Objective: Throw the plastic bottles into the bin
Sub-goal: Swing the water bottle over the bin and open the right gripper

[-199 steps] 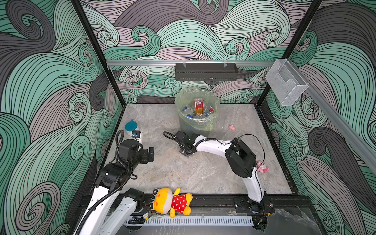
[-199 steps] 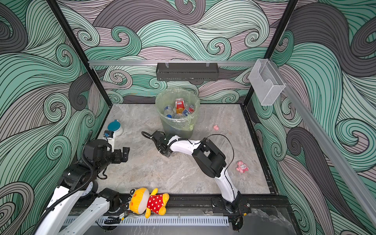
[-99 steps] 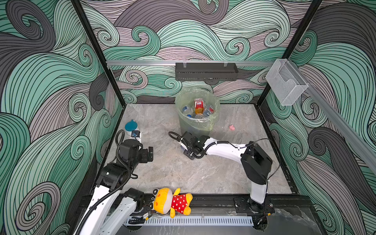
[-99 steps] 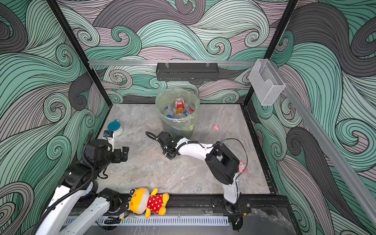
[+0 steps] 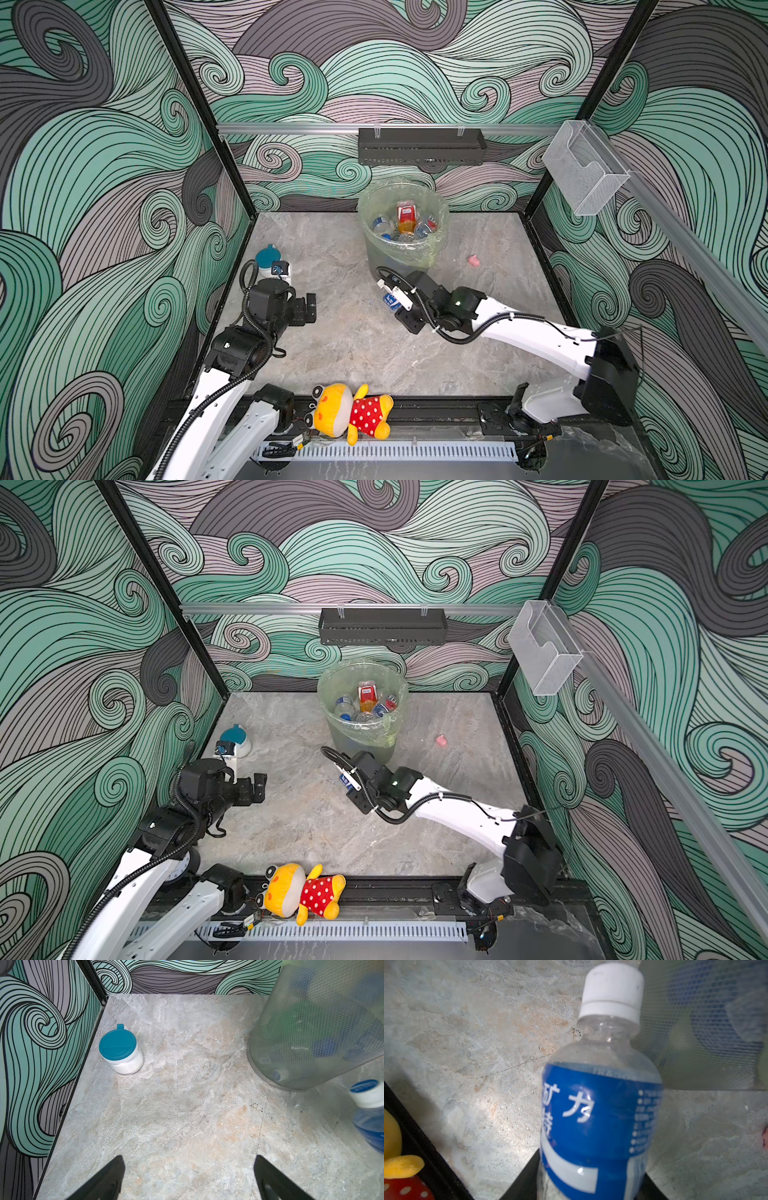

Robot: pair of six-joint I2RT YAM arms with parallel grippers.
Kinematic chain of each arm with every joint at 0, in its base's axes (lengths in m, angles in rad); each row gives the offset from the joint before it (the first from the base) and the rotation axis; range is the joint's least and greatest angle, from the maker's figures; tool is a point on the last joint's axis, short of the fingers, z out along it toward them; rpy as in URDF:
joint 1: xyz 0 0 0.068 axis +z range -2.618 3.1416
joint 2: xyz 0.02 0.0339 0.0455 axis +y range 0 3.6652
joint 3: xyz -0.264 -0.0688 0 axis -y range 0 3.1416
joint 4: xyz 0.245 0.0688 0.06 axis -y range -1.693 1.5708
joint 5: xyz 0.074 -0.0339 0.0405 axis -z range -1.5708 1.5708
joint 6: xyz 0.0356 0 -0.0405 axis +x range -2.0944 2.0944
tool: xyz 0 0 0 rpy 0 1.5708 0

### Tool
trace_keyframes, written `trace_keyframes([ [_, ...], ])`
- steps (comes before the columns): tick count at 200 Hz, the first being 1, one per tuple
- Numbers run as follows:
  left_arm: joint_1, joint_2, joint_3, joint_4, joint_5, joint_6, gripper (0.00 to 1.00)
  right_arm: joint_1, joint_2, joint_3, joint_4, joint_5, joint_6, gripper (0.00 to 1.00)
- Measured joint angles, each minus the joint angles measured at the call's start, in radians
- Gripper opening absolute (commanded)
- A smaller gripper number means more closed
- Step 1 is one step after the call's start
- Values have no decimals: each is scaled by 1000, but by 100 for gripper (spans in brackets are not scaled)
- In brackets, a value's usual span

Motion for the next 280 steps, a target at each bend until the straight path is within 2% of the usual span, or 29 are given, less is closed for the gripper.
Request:
trace_keyframes([
  [45,0,12,0,34,1,-4,99,0,-261,-122,-19,23,56,49],
  [119,1,17,0,44,5,-18,99,-3,-582,-261,-109,121,137,48],
  [159,1,17,2,44,8,-24,99,-9,-724,-297,-165,184,183,47],
  [189,1,16,2,43,9,-25,99,-18,-769,-275,-191,204,194,46],
  [209,1,16,4,43,11,-25,99,-41,-687,-156,-223,204,160,46],
  [232,1,16,13,39,19,-24,99,-135,-434,145,-199,145,78,43],
  [238,2,16,18,37,26,-23,99,-166,-346,247,-177,116,56,48],
  [262,4,2,43,29,50,-20,99,-259,2,634,-72,13,2,81],
  [280,5,-24,62,13,50,-16,99,-293,241,885,-58,-45,-10,87],
])
